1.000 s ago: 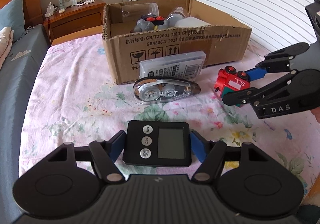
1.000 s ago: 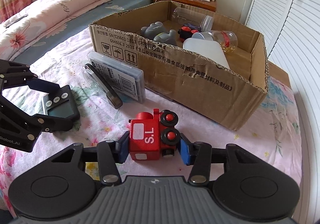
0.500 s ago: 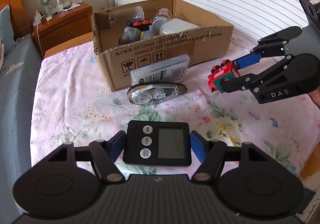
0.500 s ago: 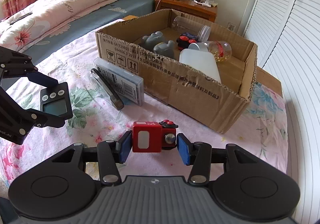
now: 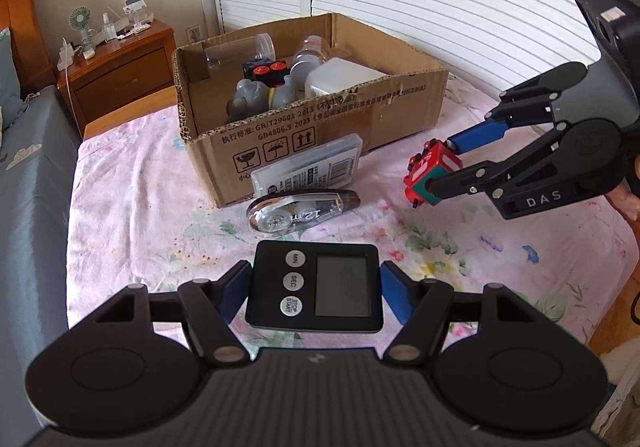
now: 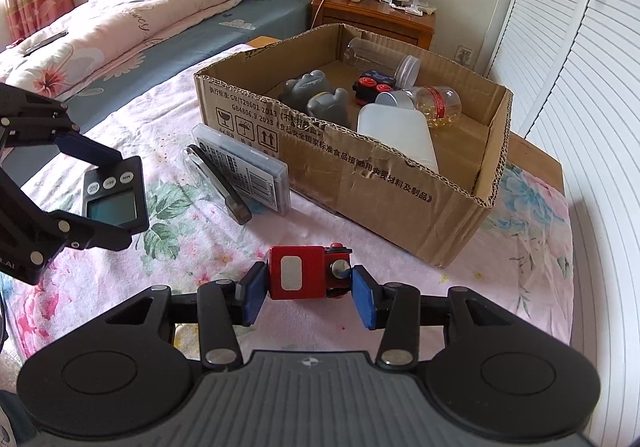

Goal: Organize rigid objects
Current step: 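Carry the timer and train into the cardboard box and open both grippers, then grasp the red card pack with right gripper while left gripper approaches the tape measure, then close left gripper on the black tape measure while right gripper holds the card pack, then carry the tape measure and card pack into the cardboard box and open both grippers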

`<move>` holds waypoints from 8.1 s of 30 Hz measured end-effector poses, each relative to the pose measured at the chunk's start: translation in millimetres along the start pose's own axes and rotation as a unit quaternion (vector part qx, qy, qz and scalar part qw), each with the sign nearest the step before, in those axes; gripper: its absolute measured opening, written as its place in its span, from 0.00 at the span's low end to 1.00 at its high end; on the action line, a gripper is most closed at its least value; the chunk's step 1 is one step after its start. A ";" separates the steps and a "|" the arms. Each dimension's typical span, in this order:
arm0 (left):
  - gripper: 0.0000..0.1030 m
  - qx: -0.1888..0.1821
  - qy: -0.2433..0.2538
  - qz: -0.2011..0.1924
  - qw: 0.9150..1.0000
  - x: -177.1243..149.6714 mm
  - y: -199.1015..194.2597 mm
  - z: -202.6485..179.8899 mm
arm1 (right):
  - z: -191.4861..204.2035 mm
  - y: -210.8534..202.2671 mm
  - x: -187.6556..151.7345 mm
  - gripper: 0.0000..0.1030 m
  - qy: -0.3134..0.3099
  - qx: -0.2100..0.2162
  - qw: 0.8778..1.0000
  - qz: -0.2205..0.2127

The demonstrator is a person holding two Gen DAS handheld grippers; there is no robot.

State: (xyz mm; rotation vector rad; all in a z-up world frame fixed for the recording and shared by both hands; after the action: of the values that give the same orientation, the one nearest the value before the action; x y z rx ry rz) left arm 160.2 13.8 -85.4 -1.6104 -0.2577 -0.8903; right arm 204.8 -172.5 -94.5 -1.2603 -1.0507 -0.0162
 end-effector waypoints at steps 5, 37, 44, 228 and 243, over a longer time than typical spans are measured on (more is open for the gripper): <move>0.67 0.001 -0.004 -0.001 1.000 -0.3 -1.1 3.4 | 2.1 11.8 -8.7 0.53 0.002 0.011 1.000 0.016; 0.67 0.015 0.043 -0.049 0.998 134.8 25.0 39.9 | -44.3 -37.9 66.4 0.53 0.026 -0.022 0.997 -0.070; 0.67 0.060 0.020 -0.029 0.998 156.9 86.2 68.8 | -55.3 -31.9 70.4 0.53 0.044 -0.029 0.996 -0.068; 0.87 0.043 -0.069 -0.011 0.997 -11.4 54.8 42.6 | -1.1 48.3 -12.5 1.00 0.081 -0.039 0.996 -0.001; 0.87 0.040 -0.066 0.001 0.997 -15.9 46.6 54.1 | 4.1 55.1 4.1 0.91 0.081 -0.039 0.996 0.018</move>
State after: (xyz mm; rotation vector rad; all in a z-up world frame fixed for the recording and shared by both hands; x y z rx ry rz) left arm 199.6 56.1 -130.1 -1.5956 -0.3794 -0.7639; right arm 234.1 -146.9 -134.0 -1.3257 -0.8937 -0.1313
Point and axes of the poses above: each gripper's, at about its wrist camera, not at the fingertips, and y roughly the way its jaws point, z to its left, x to its top, the point moved 8 cm from there along y, roughly the way its jaws point, and after that the axes turned 2 degrees about -z, right-handed, at the moved point
